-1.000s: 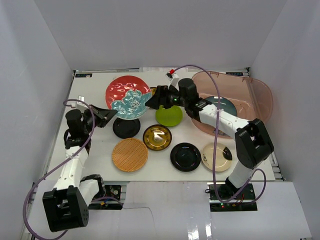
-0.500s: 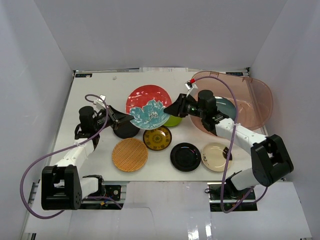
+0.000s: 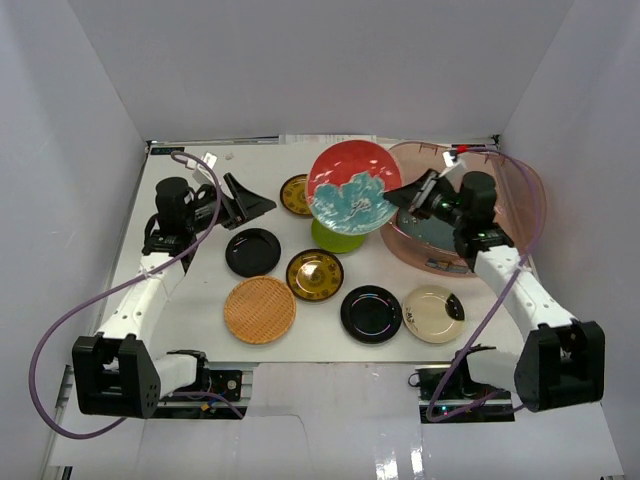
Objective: Place the plates into the plastic bin on the countertop
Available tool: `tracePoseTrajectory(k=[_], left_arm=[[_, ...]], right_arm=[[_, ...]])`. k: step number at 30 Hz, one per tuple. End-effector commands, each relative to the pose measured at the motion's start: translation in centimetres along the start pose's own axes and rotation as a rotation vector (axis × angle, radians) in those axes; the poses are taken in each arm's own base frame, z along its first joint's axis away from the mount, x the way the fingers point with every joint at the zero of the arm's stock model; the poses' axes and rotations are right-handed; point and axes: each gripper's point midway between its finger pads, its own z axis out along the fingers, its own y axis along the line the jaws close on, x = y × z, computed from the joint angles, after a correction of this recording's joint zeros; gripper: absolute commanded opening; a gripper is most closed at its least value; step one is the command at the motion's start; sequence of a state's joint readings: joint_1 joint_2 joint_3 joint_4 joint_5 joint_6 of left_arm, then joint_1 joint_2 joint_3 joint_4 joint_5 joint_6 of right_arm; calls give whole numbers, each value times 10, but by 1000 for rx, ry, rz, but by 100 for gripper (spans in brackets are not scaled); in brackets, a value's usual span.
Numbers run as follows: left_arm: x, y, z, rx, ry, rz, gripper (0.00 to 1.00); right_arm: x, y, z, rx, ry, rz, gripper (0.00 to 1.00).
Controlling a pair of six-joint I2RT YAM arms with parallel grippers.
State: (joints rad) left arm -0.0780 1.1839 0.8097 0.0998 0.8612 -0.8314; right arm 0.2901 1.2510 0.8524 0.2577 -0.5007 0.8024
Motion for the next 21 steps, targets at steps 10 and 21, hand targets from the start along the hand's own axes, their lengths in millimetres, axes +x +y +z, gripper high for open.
tracePoseTrajectory(k=[10,21], left_arm=[[-1,127,-46,-698,-124,60,78],[47,151,-85,-888,-39,-48,81]], right_arm=[[-126,-100,-147,412,-541,-36,8],[-105,-175,-121,470,-417,106,8]])
